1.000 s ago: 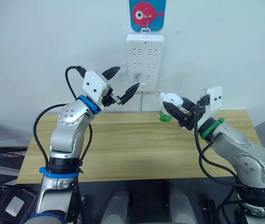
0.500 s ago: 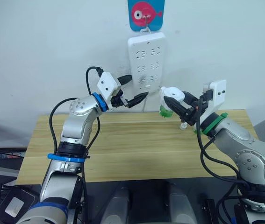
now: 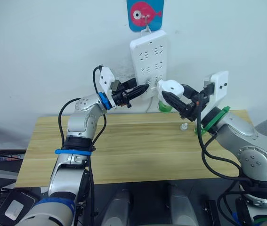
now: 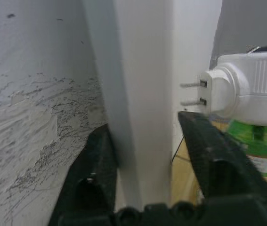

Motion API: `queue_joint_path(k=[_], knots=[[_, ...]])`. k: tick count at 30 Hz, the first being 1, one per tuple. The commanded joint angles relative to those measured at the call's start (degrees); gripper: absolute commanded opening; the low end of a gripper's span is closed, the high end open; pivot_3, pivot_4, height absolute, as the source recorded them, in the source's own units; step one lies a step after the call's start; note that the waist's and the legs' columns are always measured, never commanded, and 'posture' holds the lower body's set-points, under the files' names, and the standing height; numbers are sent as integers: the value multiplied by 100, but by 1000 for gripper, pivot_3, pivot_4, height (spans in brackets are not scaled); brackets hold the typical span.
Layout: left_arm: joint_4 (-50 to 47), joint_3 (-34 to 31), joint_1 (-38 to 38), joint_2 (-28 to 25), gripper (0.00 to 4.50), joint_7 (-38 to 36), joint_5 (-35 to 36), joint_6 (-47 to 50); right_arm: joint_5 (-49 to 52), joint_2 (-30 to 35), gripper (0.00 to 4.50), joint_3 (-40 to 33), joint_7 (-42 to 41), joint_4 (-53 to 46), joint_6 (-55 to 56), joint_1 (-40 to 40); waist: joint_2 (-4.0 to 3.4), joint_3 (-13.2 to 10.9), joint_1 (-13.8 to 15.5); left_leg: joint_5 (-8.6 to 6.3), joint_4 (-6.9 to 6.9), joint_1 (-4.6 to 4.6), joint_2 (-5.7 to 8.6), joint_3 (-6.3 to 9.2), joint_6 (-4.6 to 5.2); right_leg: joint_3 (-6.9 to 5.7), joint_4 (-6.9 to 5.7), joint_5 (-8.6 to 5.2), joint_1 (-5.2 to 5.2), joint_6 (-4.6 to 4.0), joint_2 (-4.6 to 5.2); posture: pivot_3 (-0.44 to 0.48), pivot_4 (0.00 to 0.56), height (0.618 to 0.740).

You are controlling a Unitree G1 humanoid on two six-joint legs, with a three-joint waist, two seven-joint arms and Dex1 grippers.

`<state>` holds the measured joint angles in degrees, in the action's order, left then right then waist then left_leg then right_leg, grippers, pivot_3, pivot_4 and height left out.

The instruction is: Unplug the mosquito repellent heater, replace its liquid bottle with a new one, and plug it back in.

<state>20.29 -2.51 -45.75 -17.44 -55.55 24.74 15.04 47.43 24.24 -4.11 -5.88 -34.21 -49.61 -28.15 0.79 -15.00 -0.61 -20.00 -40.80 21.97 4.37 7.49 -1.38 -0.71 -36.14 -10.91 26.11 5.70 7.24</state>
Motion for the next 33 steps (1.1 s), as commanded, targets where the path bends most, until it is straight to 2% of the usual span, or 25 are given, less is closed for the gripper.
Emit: queue_joint_path(k=[1, 33], knots=[[-279, -111, -120, 19, 1339, -36, 272, 255, -146, 10, 2931, 42, 65, -321, 35, -178, 0, 0, -10, 0, 0, -1, -1, 0, 0, 0, -1, 0, 0, 0, 0, 28, 249, 740], [-557, -110, 50, -2, 1339, -82, 215, 464, -1045, 100, 2931, 106, -197, -89, 114, -295, 0, 0, -74, 0, -7, -5, -1, 1, 0, 6, -11, 0, 0, 0, 0, 37, 252, 740]])
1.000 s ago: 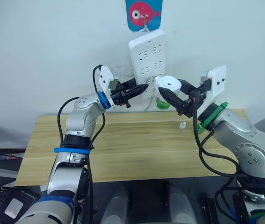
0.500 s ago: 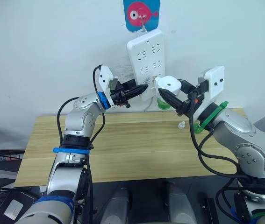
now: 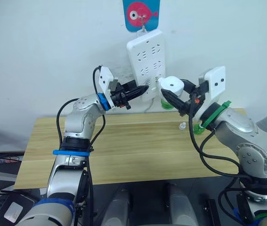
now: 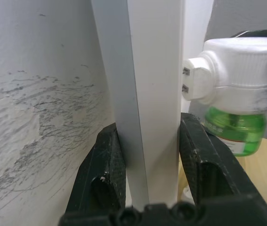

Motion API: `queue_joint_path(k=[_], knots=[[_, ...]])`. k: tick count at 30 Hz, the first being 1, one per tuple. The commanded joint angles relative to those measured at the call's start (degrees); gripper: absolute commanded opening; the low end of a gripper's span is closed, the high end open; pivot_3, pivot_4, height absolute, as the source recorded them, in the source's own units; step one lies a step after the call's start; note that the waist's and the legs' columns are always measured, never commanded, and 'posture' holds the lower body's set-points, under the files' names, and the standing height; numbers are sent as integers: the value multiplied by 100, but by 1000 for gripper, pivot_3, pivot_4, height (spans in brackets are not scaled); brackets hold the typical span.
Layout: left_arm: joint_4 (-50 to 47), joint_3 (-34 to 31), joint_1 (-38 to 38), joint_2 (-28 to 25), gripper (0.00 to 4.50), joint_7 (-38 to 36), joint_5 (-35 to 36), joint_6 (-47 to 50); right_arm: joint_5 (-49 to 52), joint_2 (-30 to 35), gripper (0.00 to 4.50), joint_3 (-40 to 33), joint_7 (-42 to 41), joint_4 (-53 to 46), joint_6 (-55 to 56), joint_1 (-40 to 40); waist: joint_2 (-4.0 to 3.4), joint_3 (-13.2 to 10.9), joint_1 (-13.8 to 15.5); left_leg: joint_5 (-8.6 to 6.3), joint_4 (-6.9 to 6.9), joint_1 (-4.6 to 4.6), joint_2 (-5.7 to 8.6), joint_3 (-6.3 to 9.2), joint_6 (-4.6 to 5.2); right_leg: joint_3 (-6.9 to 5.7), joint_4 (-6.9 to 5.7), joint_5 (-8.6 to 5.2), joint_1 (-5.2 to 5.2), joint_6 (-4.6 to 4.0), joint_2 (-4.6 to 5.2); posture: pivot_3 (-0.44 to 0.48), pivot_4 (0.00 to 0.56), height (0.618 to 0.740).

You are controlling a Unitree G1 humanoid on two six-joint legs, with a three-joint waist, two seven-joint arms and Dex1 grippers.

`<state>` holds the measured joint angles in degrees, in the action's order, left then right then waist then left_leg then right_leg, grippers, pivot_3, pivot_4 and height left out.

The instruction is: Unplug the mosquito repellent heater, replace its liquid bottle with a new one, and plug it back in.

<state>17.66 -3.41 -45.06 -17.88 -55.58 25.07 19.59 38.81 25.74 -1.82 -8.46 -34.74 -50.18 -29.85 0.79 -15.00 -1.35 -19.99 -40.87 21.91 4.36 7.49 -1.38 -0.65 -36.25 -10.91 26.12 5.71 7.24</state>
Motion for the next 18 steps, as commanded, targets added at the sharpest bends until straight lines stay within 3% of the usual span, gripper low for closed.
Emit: queue_joint_path(k=[1, 18], knots=[[-292, -22, -20, 44, 1339, -76, 180, 7, -198, -65, 2931, -122, 54, -32, 176, -134, 0, 0, -2, 0, 0, 0, 0, -1, 0, 1, 0, 0, 0, 0, 0, 37, 252, 740], [-269, 16, -46, 104, 1339, -167, 196, 84, -1372, -711, 2931, 736, 261, 425, 333, -402, 0, 0, -51, 1, -2, -7, -1, -6, -2, 7, -9, 0, 2, 0, 0, 27, 257, 740]])
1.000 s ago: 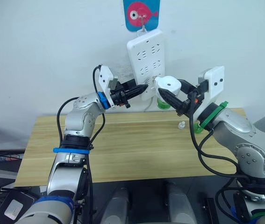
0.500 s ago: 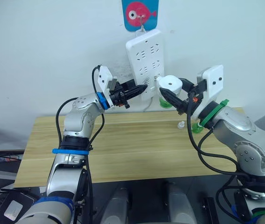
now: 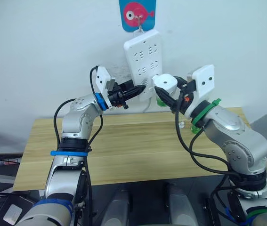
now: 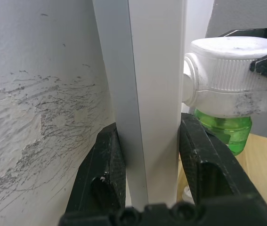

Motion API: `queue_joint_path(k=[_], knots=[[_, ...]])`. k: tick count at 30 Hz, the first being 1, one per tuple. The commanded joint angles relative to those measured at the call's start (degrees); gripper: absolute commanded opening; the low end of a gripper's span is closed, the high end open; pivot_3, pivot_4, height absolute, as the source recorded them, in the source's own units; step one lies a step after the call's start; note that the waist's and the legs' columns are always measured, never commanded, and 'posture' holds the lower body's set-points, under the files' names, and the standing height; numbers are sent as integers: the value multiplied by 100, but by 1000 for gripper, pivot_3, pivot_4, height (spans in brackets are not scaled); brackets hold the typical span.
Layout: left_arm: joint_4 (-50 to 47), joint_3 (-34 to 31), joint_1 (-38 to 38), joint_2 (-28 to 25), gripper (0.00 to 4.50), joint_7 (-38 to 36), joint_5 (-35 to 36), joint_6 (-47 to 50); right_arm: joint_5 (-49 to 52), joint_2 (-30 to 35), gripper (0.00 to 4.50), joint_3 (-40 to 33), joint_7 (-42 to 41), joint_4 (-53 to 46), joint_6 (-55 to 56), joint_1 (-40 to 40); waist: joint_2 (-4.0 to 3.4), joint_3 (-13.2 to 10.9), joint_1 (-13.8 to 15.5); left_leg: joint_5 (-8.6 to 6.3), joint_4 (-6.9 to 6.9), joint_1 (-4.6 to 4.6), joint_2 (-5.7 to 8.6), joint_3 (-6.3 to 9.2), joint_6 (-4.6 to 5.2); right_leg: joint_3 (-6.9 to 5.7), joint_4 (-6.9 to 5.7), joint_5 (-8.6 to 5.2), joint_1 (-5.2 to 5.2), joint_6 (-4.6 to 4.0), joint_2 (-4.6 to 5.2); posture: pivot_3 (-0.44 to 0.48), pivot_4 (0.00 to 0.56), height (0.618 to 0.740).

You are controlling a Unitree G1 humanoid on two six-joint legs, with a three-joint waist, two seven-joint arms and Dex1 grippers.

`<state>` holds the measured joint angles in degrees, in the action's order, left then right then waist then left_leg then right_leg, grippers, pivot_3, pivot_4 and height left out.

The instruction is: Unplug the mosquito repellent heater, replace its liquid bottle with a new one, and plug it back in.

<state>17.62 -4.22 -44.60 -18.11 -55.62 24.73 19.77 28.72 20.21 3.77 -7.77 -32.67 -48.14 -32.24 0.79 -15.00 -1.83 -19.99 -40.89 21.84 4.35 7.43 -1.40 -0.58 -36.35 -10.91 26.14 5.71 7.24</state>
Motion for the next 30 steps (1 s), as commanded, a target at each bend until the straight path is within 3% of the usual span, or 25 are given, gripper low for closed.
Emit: queue_joint_path(k=[1, 8, 11, 20, 24, 30], knots=[[-270, 94, -92, 134, 1339, -166, 227, 74, -460, -207, 2931, 234, 202, 272, 159, -173, 0, 0, -5, 1, 0, -3, -1, -1, -1, 1, -3, 0, 0, 0, 0, 27, 257, 740], [-352, 98, -53, 161, 1339, -187, 246, 157, -982, -783, 2931, 388, 348, 802, 493, -215, 0, 0, -24, 7, -2, -23, -1, -14, -11, 16, -43, -1, 1, -1, -1, 27, 257, 740], [-371, 96, -54, 158, 1339, -197, 247, 180, -1331, -677, 2931, 538, 263, 930, 650, -180, 0, 0, -26, 11, -2, -43, -4, -27, -18, 23, -54, -1, -1, -3, 0, 34, 258, 740], [-366, 87, -44, 157, 1339, -178, 194, 164, -1116, -930, 2931, 246, -27, 900, 670, -172, 0, 0, -33, 15, 0, -55, -9, -35, -24, 32, -62, 3, -2, -11, -8, 34, 258, 740], [-248, 75, -25, 123, 1339, -141, 84, 44, -1009, -790, 4333, 98, -151, 431, 533, 113, 0, 0, 40, 15, 4, -50, -7, -28, -24, 26, -54, 3, -5, -12, -8, 34, 258, 740], [-202, 116, 39, 111, 1339, -152, 54, -41, -864, -135, 4454, -128, -508, -433, 180, 846, 0, 0, 31, -2, 13, 2, 5, 10, 2, -13, -26, 2, 11, -15, 3, 24, 260, 740]])
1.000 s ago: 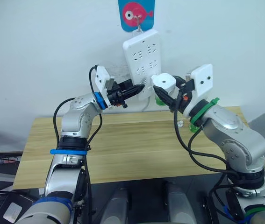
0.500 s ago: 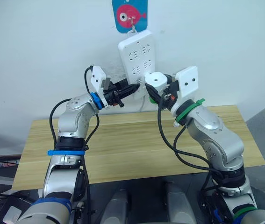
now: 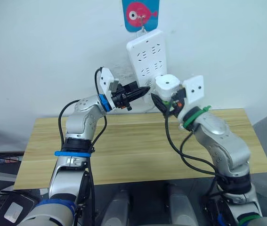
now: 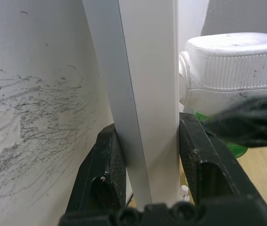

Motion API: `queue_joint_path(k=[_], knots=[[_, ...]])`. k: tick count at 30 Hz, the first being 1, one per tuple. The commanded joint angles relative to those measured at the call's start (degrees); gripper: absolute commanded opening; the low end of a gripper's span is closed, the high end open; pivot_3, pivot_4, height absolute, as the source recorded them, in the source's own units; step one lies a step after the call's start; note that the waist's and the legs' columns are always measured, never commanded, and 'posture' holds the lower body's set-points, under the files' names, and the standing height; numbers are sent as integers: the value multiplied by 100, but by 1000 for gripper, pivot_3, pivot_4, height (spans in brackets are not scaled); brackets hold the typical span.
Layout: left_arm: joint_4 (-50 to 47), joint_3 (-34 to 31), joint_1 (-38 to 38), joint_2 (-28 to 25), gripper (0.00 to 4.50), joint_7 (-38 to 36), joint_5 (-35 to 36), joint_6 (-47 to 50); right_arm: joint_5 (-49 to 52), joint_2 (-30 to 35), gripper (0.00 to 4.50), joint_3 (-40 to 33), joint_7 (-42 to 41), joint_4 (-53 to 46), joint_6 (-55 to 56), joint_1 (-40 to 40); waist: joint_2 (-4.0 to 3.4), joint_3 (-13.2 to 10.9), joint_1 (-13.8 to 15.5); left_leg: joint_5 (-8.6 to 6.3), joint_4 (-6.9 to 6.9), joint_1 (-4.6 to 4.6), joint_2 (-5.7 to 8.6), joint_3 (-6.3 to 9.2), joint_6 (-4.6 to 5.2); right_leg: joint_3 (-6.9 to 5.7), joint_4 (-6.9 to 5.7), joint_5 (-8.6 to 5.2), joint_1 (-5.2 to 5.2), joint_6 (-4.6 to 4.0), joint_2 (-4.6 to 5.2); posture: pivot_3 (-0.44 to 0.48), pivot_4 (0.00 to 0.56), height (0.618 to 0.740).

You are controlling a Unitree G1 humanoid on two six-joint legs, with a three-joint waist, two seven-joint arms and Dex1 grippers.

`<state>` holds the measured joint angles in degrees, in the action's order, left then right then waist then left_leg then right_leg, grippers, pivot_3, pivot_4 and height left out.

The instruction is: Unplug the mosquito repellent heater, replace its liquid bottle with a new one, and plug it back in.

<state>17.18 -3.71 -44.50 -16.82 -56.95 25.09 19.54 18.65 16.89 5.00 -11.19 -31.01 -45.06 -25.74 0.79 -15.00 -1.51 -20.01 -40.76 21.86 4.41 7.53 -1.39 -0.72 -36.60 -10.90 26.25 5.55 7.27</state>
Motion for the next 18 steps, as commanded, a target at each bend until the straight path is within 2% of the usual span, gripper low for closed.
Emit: queue_joint_path(k=[1, 6, 7, 8, 10, 14, 16, 18], knots=[[-157, 69, 33, -21, 1339, -18, 18, -22, 187, 267, 4454, -290, -201, -692, -189, 275, 0, 0, -1, -1, 1, 3, 2, -1, 2, 0, 9, 0, -1, 0, 3, 24, 260, 740], [-160, 51, 68, -96, 1339, 46, -28, -50, 552, 792, 4454, -536, -712, -1112, -399, 936, 0, 0, -2, -1, 0, -1, -7, -1, 1, -5, 47, 1, -13, 2, -4, 20, 255, 740], [-159, 22, 105, -144, 1685, 65, -37, -55, 603, 832, 4487, -566, -781, -1106, -376, 1013, 0, 0, -2, -1, 0, -2, -7, -4, 1, -2, 46, 1, -13, 2, -4, 20, 251, 740], [-170, 5, 155, -202, 2058, 74, -52, -63, 640, 856, 4310, -595, -833, -1089, -340, 1072, 0, 0, -3, -1, -1, -3, -8, -6, 2, -2, 46, 1, -15, 2, -4, 20, 251, 740], [-248, -54, 335, -373, 2593, 94, -76, -59, 723, 841, 3853, -611, -917, -1027, -272, 1125, 0, 0, -32, -1, 0, -7, -8, -10, 2, 2, 46, 1, -14, 3, -4, 24, 249, 740], [-458, -114, 814, -904, 3860, 81, -270, -225, 766, 732, 2392, -494, -977, -913, -162, 1124, 0, 0, -45, -1, 5, -7, -12, -11, 1, 3, 46, 1, -8, 3, -9, 24, 249, 740], [-723, -237, 1064, -1153, 4483, 89, -175, -113, 770, 631, 1629, -345, -1003, -840, -106, 1099, 0, 0, -28, -1, 5, -6, -12, -8, 1, 2, 47, 1, -8, 3, -9, 57, 245, 740], [-1097, -298, 1298, -1303, 4500, 123, -48, 52, 787, 532, 881, -223, -1045, -757, -46, 1060, 0, 0, 0, -1, 4, -5, -10, -6, 1, 3, 48, 1, -9, 3, -7, 73, 247, 740]])
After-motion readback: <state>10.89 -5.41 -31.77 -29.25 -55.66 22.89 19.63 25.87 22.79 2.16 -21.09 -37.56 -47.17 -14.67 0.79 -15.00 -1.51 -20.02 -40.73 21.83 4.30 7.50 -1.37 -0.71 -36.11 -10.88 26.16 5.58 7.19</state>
